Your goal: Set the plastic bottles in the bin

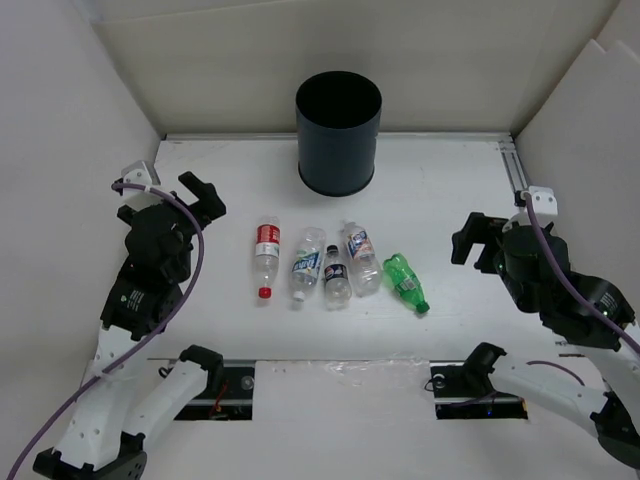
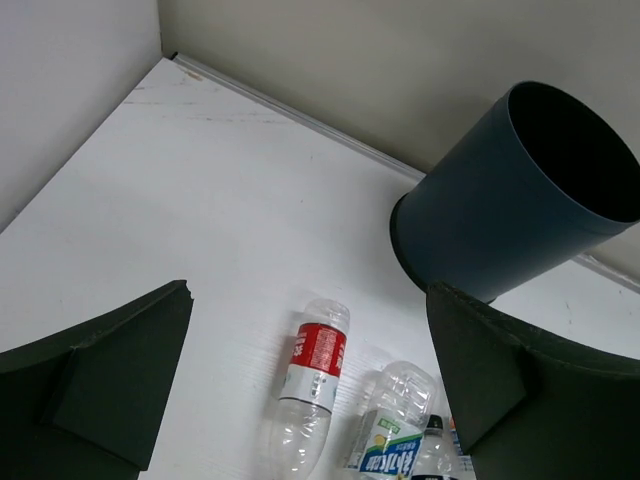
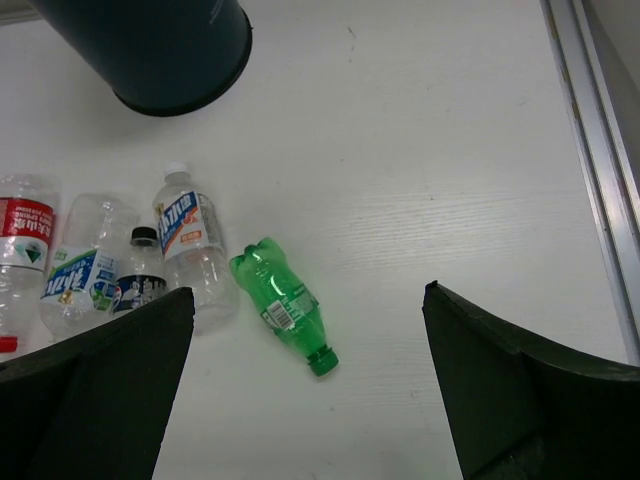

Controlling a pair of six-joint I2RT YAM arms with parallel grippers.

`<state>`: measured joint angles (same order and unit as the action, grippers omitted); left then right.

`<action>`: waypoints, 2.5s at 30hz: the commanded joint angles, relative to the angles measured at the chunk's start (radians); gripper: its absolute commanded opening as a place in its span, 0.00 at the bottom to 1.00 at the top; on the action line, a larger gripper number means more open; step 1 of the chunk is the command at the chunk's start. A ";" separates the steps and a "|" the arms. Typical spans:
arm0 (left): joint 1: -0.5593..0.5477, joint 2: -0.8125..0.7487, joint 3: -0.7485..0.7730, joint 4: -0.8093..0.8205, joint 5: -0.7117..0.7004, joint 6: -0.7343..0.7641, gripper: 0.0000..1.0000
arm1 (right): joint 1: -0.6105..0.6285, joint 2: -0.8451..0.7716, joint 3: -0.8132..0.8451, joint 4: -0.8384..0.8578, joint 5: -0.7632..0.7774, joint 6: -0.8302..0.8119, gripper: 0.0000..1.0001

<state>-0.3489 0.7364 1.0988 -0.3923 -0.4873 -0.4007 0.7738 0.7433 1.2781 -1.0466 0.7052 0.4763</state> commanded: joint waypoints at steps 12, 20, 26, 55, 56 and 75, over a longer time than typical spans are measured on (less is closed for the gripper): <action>0.002 0.279 0.039 -0.043 0.208 0.014 1.00 | 0.004 -0.009 -0.037 0.054 -0.117 0.001 1.00; 0.002 0.478 -0.003 -0.048 0.288 -0.138 1.00 | 0.004 -0.028 -0.071 0.134 -0.272 -0.024 1.00; 0.002 0.647 -0.065 0.041 0.293 -0.173 1.00 | 0.004 -0.028 -0.080 0.145 -0.331 -0.034 1.00; 0.044 0.775 0.068 -0.023 0.067 -0.319 0.00 | 0.004 0.017 -0.215 0.571 -0.765 -0.122 1.00; 0.044 0.737 0.082 -0.023 0.087 -0.296 0.00 | 0.004 0.039 -0.215 0.615 -0.833 -0.122 1.00; 0.008 0.446 0.366 0.096 0.987 -0.108 0.00 | 0.013 0.726 0.086 1.444 -1.455 0.077 1.00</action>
<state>-0.3405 1.2087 1.4406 -0.3508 0.3668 -0.5133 0.7769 1.4853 1.3190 0.1070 -0.6220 0.4568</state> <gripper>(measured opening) 0.401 0.999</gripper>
